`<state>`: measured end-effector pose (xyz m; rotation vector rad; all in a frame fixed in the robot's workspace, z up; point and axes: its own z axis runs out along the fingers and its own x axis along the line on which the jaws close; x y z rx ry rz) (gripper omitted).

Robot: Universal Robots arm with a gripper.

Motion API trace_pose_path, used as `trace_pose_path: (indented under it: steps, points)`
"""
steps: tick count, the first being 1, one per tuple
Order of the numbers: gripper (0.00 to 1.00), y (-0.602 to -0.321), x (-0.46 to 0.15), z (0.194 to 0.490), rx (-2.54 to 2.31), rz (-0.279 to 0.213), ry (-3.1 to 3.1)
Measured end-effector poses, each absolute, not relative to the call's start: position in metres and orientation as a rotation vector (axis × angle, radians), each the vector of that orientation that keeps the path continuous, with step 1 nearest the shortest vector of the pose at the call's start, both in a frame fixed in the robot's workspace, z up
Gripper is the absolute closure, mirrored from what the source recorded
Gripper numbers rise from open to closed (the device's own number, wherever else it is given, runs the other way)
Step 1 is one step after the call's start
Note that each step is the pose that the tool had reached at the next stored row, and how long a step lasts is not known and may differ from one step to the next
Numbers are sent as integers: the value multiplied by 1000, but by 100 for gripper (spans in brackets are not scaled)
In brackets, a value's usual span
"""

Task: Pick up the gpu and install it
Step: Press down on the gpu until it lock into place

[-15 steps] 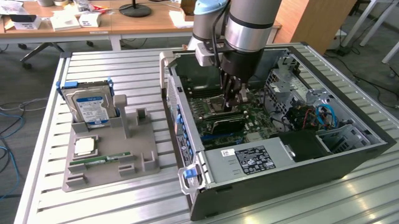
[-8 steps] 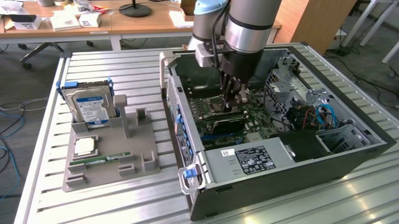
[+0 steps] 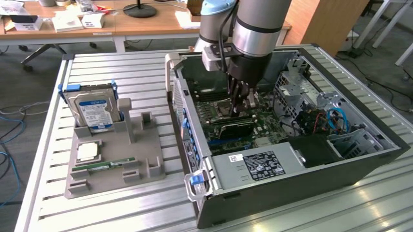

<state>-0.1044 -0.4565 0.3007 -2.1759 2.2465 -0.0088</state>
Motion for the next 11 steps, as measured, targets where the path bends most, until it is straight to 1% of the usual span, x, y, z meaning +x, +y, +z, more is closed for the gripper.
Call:
trace_pose_path:
  steps: [11]
  points:
    - [89, -456, -104, 297, -2176, -9, 2247]
